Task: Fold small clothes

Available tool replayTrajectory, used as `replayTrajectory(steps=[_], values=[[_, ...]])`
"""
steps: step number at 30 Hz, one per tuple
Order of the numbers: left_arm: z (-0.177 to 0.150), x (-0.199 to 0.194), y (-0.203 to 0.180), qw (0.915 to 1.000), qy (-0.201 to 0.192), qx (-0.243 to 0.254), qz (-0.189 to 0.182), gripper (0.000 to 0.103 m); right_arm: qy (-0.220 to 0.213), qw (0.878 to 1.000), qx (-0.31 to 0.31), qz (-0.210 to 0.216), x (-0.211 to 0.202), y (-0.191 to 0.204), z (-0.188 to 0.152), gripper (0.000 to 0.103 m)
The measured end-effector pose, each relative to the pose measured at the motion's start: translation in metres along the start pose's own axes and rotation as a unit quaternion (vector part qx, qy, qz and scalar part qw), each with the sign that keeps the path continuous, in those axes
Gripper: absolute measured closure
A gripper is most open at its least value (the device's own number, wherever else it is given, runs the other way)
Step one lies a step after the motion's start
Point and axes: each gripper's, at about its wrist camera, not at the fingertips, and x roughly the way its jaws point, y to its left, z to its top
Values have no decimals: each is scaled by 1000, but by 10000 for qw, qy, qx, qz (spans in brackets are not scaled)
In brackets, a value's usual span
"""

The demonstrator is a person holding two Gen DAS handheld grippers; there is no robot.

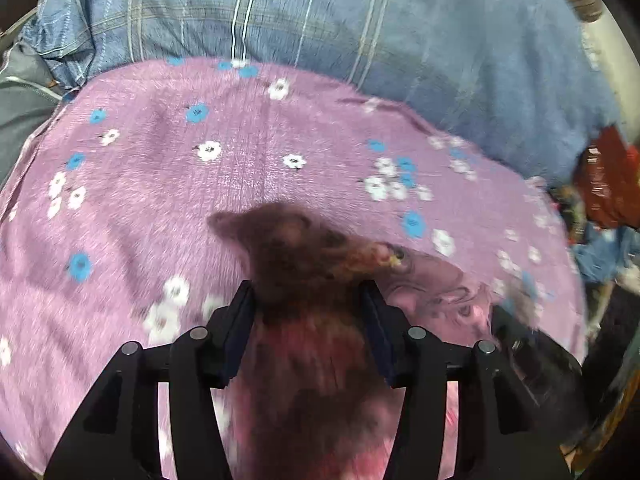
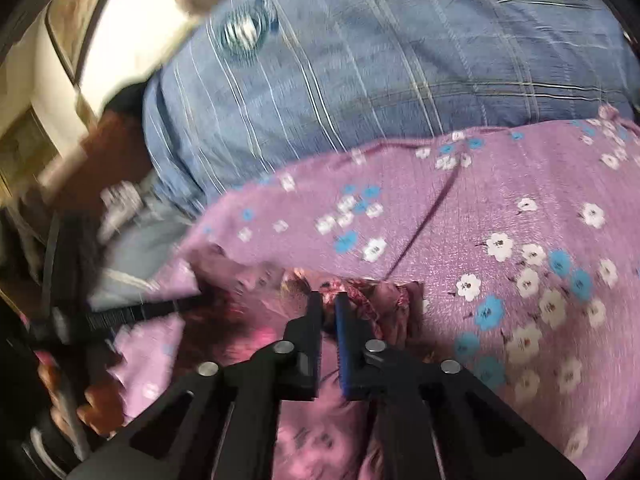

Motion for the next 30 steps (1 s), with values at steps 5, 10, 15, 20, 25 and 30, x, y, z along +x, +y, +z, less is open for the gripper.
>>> replayTrajectory(steps=[5,10,15,20,25,30], values=[[11,24,6,9991,285,-45,298,40,197,9997,62,-121,21,-14,3,103],[-20,-32,22,9998,-55,182,-110,44,133,9990,104,407,-25,-17,-2,94],[-81,-42,15,9968,-8,800,-29,30,441,9962,-533,534,-52,0,-51,78],[-101,-36,19,9979,-232,548,250,10,301,9933,-1075,-281,-44,14,-81,77],[-115,-61,34,9992,-110,376,-19,10,371,9953,-810,-385,-68,17,-79,72],[-146,-50,40,9996,-147,232,57,0,637,9906,-1003,-681,-67,8,-108,42]])
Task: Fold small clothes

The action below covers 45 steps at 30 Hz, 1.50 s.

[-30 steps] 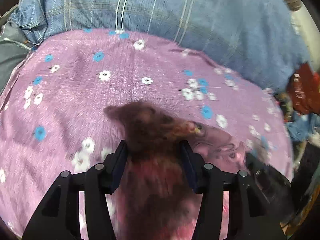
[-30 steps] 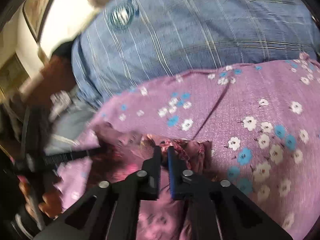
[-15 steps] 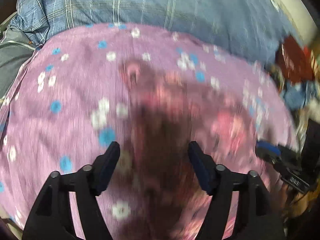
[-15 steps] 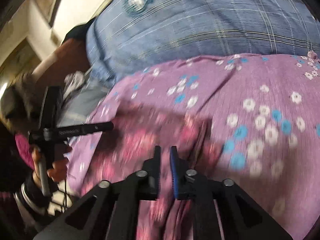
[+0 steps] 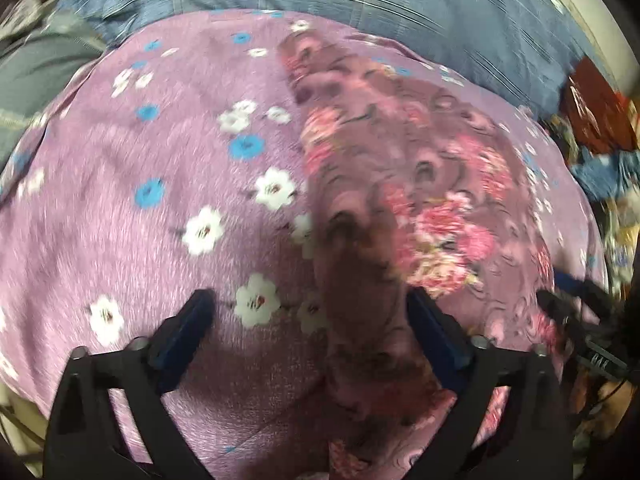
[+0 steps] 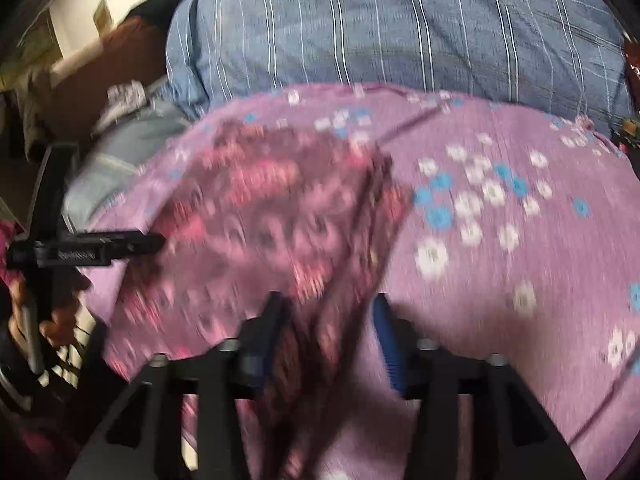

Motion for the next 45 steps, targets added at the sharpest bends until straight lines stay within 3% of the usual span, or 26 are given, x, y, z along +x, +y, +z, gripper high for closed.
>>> replayTrajectory(steps=[4,7,16,21,24,27,30,32,34,45], values=[[-3,5,6,9995,8,-321,-75,0,-195,9989,408,-125,6,-6,-7,24],[-6,4,8,9995,-119,-272,-122,0,-300,9956,521,-724,9,-7,-10,1],[-27,-2,9,9950,-866,-465,-179,0,-326,9936,812,-715,4,-10,-13,0],[-21,-3,7,9964,-648,-544,-26,0,-528,9924,808,-769,6,-8,-16,0],[-15,-9,4,9964,-573,-586,207,0,-264,9930,884,-735,4,-8,-11,0],[-21,-30,-6,9927,-892,-323,745,0,53,9928,1030,-609,-1,-15,-4,0],[-25,-44,-18,9864,-1134,161,1180,0,-227,9896,1045,-963,-23,-19,-5,0],[-29,-50,-24,9826,-1198,434,1349,0,-392,9860,738,-1441,-35,-14,-7,0],[-32,-54,-27,9801,-1232,630,1421,0,-471,9855,434,-1569,-45,-10,-9,0],[-41,-66,-44,9819,-1107,1005,1164,0,-583,9768,443,-2013,-70,-14,-22,0]])
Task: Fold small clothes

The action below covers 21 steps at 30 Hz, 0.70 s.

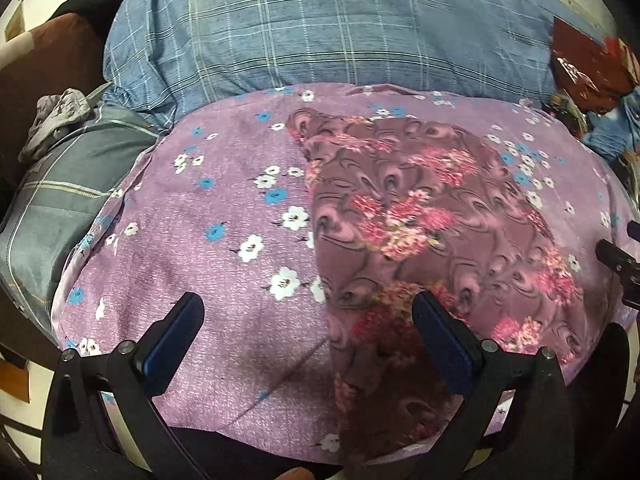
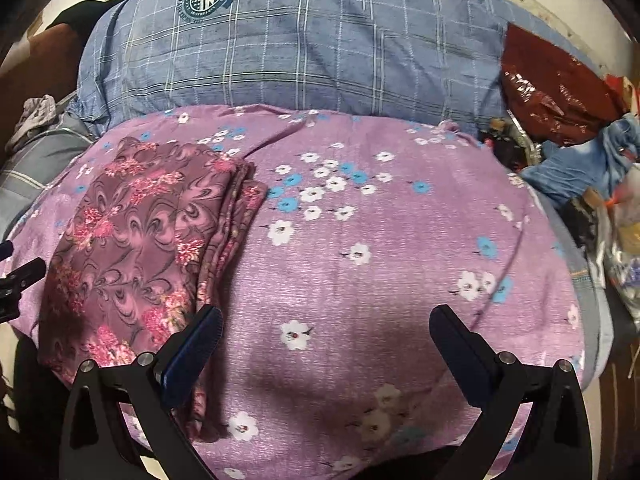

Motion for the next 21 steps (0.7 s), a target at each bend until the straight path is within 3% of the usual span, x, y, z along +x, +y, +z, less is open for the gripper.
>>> replayTrajectory(steps=[13,21], values=[[-7,-3,-17,9997,96,229,-69,0,36,9997,-235,84,0,10,-1,0],[-12,-3,-7,9994,127,330,-23,0,154,9967,-794,-22,2,36,-1,0]])
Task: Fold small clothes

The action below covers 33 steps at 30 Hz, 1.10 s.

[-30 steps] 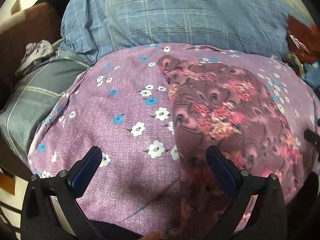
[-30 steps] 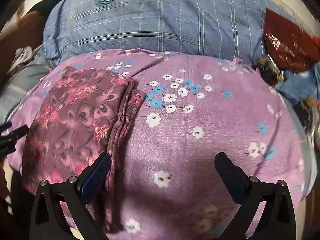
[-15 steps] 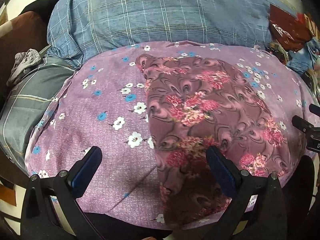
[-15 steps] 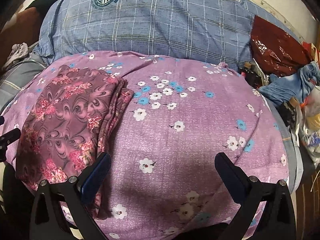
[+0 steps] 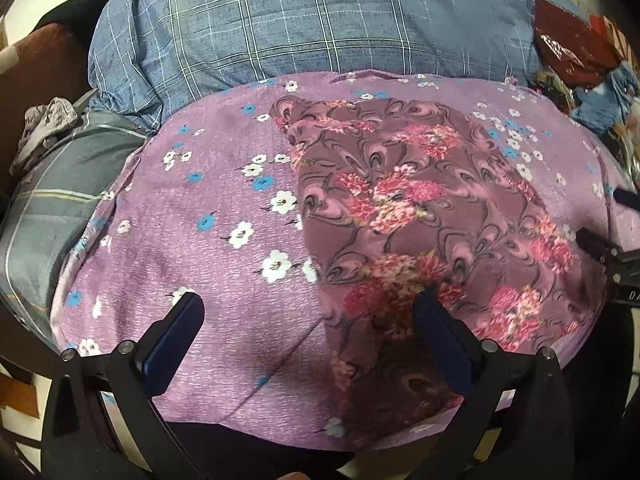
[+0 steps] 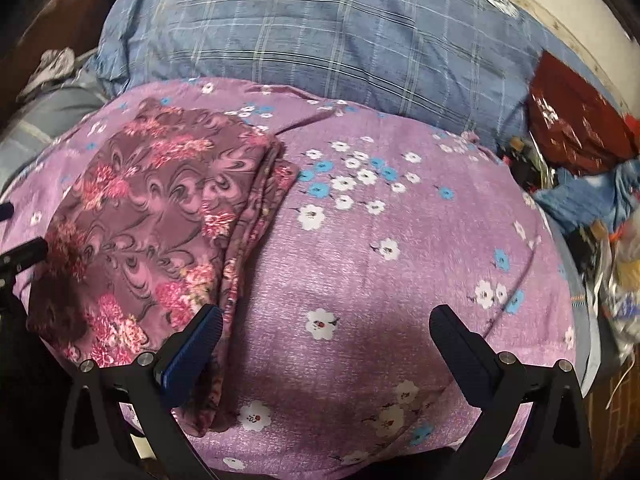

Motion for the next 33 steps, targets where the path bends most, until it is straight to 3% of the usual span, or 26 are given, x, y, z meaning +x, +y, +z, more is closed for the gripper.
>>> replayTrajectory(steps=[3,9,20,33], values=[[-2,-3,4,9998,-43,170,127,0,-3,9998,-205,-14,-2,7,2,0],[-6,-5,12,9999,64,120,-26,0,245,9991,-174,308,0,10,6,0],[-10,-10,-9,9992,3,380,-152,0,4,9995,-183,250,-15,9,9,0],[-5,-18,-27,9983,27,371,-449,0,5,9995,104,302,-18,-6,2,0]])
